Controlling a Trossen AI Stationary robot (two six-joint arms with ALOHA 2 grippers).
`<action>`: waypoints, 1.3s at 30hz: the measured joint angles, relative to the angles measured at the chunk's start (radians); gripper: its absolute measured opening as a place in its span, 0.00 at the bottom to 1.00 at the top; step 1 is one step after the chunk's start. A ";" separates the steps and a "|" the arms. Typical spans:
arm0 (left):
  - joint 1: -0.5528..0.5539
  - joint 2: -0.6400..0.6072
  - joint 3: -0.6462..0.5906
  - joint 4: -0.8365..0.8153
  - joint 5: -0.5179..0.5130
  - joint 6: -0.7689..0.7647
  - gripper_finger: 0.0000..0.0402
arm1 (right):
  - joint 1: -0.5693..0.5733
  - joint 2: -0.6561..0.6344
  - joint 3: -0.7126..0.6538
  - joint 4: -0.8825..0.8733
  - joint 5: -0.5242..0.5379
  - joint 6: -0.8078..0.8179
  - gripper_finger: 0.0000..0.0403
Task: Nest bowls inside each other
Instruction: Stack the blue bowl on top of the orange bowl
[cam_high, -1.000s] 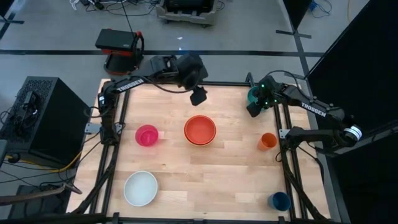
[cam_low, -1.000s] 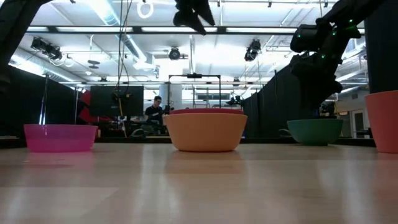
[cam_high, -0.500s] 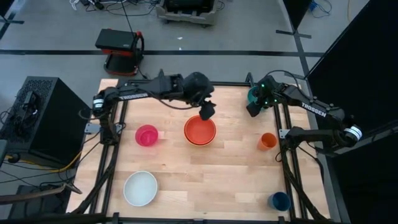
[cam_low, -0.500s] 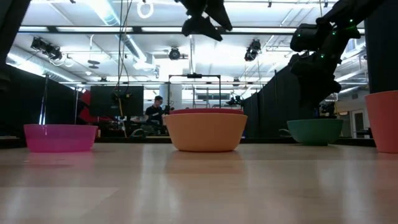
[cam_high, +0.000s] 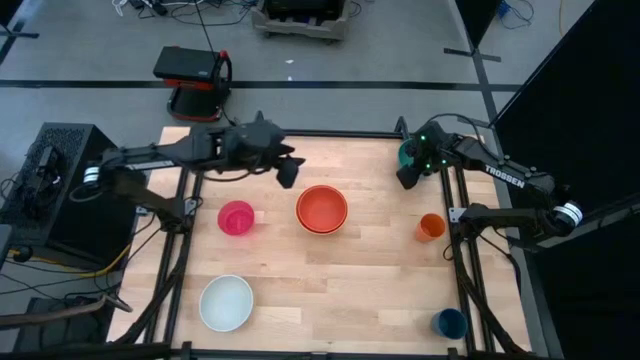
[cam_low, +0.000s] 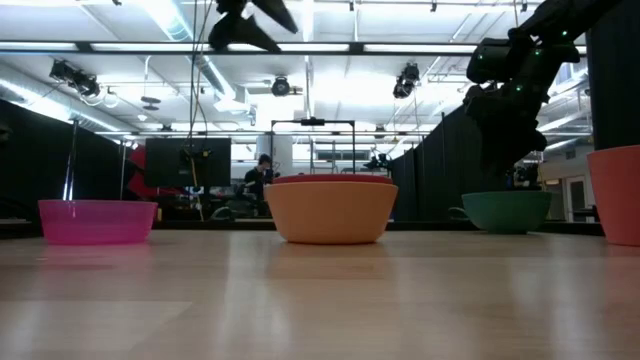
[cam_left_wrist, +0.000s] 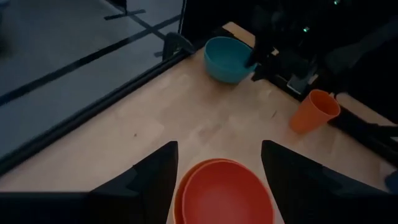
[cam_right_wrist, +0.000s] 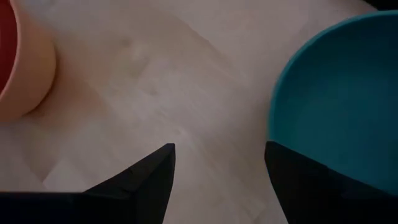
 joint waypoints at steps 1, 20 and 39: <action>0.000 -0.013 -0.013 0.009 0.000 -0.007 0.55 | 0.003 0.001 0.000 -0.005 0.000 0.000 0.58; -0.001 -0.029 -0.031 0.044 0.022 -0.002 0.55 | 0.024 0.047 0.000 -0.022 0.078 -0.010 0.58; -0.001 -0.029 -0.031 0.043 0.033 -0.002 0.54 | 0.024 0.200 0.000 -0.006 0.117 -0.022 0.56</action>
